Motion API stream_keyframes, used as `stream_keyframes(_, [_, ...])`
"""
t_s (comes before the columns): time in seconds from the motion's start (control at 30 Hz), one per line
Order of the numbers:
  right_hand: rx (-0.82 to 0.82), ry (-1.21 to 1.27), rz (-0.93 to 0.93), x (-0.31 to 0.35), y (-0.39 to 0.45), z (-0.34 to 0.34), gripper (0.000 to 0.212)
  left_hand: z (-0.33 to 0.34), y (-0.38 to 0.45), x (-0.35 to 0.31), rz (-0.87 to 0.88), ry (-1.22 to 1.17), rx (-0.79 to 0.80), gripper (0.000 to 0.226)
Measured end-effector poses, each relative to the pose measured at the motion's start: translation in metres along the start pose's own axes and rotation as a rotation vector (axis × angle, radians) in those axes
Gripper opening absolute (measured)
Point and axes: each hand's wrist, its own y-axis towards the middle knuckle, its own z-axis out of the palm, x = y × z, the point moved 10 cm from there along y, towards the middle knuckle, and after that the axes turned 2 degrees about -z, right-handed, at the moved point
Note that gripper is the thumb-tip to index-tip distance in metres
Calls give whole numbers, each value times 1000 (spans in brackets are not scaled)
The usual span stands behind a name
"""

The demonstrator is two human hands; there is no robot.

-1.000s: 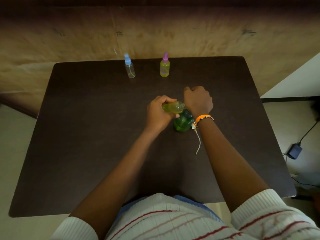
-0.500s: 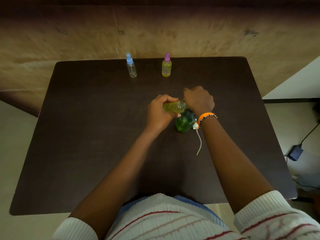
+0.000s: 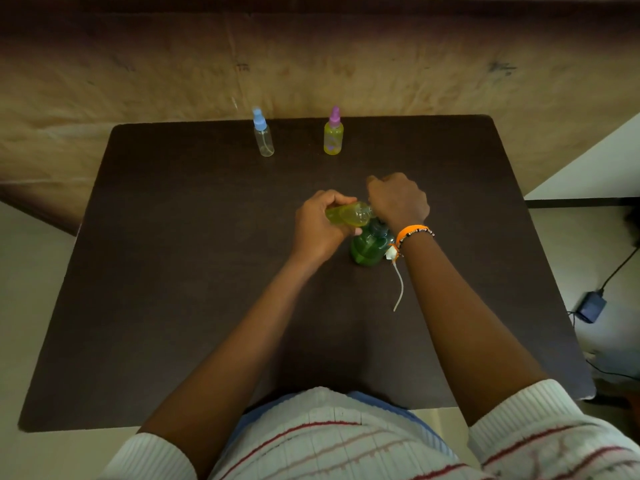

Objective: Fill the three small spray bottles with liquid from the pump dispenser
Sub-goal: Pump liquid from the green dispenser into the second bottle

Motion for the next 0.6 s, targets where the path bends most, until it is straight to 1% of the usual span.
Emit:
stream_keyframes(0.13, [38, -48, -4, 3, 3, 1, 45, 0, -1, -1, -1, -12, -2, 45])
stream_keyframes(0.27, [-2, -2, -6, -1, 3, 1, 44, 1, -1, 0, -2, -20, 1, 45])
stream_keyframes(0.4, [-87, 81, 4, -6, 2, -3, 40, 2, 0, 3, -16, -19, -5, 50])
stream_keyframes(0.6, [-88, 75, -6, -4, -1, -4, 42, 1, 0, 1, -23, -21, 12, 49])
